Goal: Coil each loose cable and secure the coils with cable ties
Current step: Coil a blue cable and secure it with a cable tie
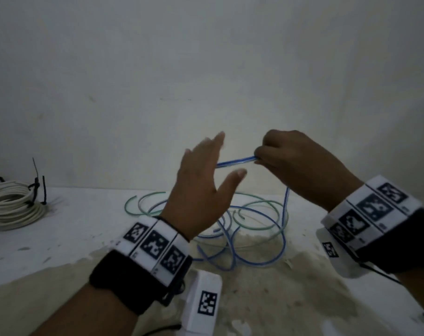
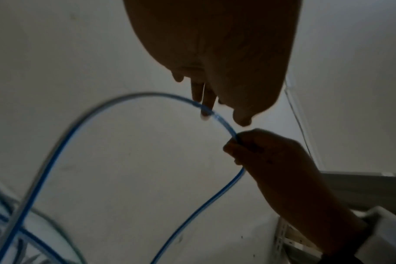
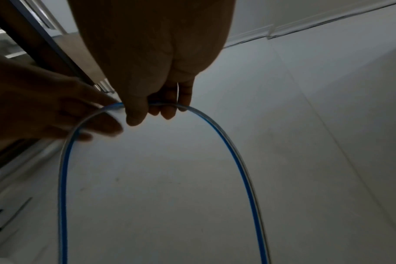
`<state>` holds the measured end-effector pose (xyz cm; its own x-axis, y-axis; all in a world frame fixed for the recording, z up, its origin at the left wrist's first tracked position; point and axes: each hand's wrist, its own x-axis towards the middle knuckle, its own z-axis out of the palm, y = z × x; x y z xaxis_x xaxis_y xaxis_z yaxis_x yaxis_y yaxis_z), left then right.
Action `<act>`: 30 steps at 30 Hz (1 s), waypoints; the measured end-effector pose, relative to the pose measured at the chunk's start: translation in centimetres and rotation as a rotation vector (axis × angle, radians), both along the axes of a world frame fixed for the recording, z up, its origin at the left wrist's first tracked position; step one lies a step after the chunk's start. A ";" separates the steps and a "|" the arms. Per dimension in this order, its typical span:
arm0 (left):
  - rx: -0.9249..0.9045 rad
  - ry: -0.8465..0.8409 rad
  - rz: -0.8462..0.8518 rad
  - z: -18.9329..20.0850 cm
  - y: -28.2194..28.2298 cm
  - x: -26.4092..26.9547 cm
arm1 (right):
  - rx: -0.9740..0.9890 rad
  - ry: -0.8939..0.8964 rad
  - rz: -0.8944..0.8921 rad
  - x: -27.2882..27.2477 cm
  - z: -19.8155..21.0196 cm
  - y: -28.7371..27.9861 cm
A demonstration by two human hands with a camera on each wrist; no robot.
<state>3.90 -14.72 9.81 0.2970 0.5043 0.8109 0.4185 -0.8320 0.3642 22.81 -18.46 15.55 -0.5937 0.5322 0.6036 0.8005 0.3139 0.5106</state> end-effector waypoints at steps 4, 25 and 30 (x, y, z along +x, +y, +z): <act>0.073 -0.095 -0.083 -0.2 0.7 0.3 | -0.022 0.013 -0.106 0.4 -0.6 0.1; -0.802 -0.211 -0.117 -3.8 3.1 -4.9 | -0.059 0.885 -0.190 5.2 -7.2 0.8; -0.971 -0.364 -0.308 -1.1 1.7 -3.9 | -0.244 0.684 -0.135 1.2 -7.0 1.2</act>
